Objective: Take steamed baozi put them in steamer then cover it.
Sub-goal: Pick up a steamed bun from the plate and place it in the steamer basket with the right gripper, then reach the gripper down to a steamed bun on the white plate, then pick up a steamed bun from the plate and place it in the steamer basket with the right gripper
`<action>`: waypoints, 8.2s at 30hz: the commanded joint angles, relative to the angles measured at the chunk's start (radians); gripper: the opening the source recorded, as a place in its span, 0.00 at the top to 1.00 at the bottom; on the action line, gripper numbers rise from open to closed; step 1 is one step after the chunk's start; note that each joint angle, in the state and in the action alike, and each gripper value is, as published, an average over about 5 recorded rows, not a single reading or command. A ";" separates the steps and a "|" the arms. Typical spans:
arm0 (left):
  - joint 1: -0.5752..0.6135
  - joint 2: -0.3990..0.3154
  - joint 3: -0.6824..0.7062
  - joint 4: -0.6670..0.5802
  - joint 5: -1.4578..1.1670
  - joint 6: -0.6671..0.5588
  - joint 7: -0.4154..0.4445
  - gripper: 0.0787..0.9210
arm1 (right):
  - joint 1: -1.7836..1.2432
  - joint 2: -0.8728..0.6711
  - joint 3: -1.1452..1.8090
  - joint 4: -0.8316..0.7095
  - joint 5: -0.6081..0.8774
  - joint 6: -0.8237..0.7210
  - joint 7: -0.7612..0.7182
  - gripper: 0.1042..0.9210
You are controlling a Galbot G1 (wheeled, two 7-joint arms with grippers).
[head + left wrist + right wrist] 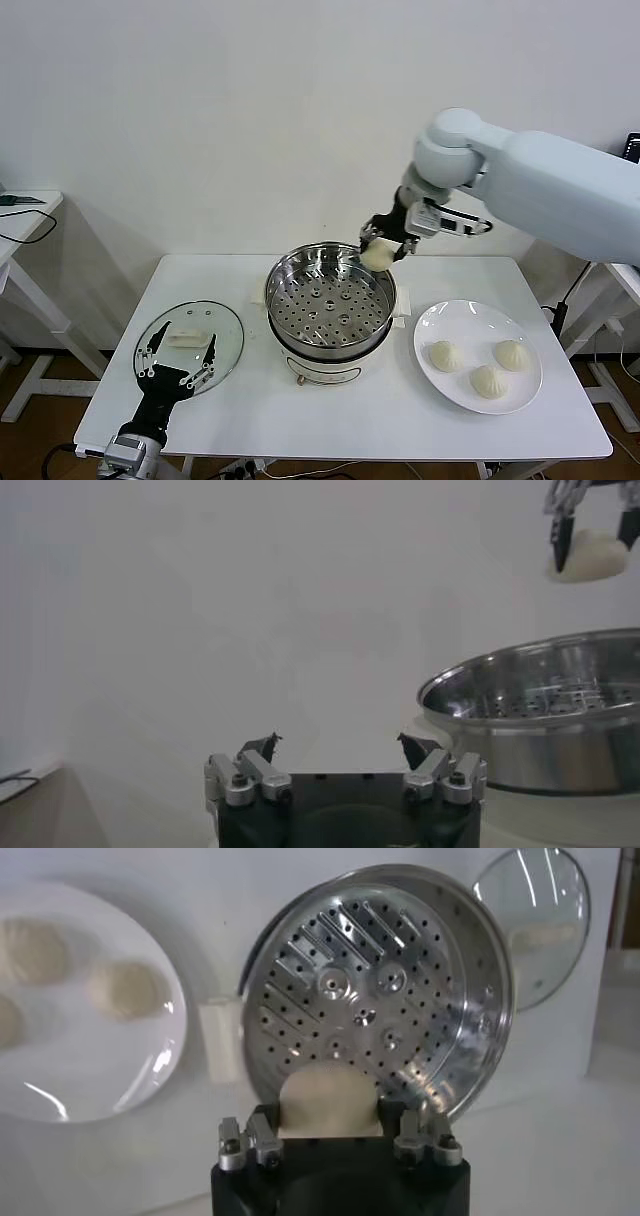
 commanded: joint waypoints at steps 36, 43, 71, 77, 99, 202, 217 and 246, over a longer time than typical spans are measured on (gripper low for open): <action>-0.028 0.037 -0.016 0.029 -0.024 -0.006 0.011 0.12 | -0.203 0.346 0.089 -0.541 -0.195 0.177 0.094 0.18; -0.026 0.035 -0.012 0.030 -0.022 -0.003 0.008 0.12 | -0.142 0.242 0.058 -0.380 -0.032 0.111 0.079 0.12; 0.009 0.021 0.024 -0.001 0.009 -0.016 0.000 0.12 | -0.266 -0.637 0.013 0.133 0.379 -0.817 -0.078 0.12; 0.013 0.015 0.033 -0.006 0.018 -0.018 -0.002 0.12 | -0.482 -0.611 0.151 0.115 0.327 -0.851 0.004 0.12; -0.008 0.015 0.034 0.020 0.018 -0.019 0.002 0.12 | -0.591 -0.436 0.250 -0.043 0.270 -0.873 0.096 0.12; -0.003 0.041 -0.018 -0.016 -0.013 -0.015 0.001 0.12 | 0.048 0.212 -0.189 -0.021 0.760 -1.385 0.142 0.29; -0.007 0.044 -0.030 -0.008 -0.020 -0.018 0.006 0.12 | -0.084 0.341 -0.146 -0.230 0.636 -1.357 0.116 0.29; -0.008 0.040 -0.023 -0.012 -0.022 -0.015 0.007 0.12 | 0.018 0.064 -0.060 -0.059 0.666 -1.261 0.020 0.12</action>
